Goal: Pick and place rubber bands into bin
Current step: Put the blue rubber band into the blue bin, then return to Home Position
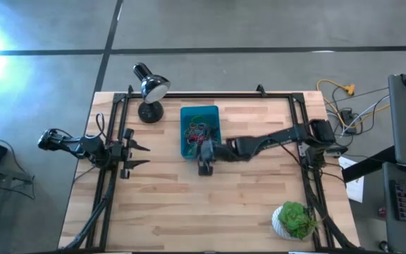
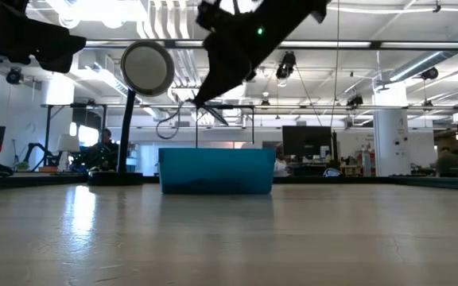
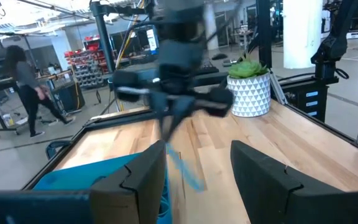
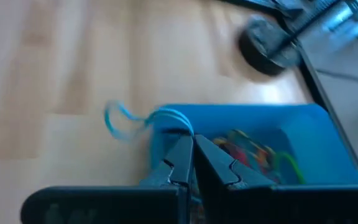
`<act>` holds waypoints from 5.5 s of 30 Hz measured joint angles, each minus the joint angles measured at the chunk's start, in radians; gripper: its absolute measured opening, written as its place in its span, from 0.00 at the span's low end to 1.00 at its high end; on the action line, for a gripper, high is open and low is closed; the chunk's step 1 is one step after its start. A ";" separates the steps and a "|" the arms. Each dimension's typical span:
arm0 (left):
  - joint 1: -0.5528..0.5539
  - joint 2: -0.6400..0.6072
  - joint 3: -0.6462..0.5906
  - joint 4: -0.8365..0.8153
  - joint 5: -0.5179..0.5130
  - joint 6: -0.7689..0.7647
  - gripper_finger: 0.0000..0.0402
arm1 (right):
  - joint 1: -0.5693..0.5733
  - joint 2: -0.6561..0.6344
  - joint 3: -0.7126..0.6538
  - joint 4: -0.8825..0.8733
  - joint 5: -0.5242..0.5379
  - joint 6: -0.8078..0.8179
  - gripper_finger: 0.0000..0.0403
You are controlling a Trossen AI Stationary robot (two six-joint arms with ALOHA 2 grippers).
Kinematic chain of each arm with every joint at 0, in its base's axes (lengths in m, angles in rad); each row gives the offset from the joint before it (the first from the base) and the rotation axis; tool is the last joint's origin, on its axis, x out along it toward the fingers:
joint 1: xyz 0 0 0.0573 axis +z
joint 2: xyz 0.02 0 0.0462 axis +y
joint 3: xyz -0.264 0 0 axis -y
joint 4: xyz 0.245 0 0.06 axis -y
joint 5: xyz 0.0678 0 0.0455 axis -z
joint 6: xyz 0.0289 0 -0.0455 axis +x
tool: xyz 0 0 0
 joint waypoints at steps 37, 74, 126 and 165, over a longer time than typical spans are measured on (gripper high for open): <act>0.000 0.000 -0.001 0.036 -0.001 0.020 0.41 | -0.305 0.000 -0.018 0.105 -0.255 0.126 0.34; 0.001 0.007 -0.051 0.096 -0.083 0.022 0.41 | -0.350 -0.218 -0.430 0.726 -0.882 -0.111 0.29; 0.001 0.013 -0.064 0.089 -0.126 0.066 0.41 | -0.200 -1.122 -1.363 1.201 -0.550 -0.097 0.27; 0.001 0.012 -0.065 0.092 -0.144 0.078 0.41 | -0.193 -1.824 -1.363 0.391 -0.418 -0.041 0.21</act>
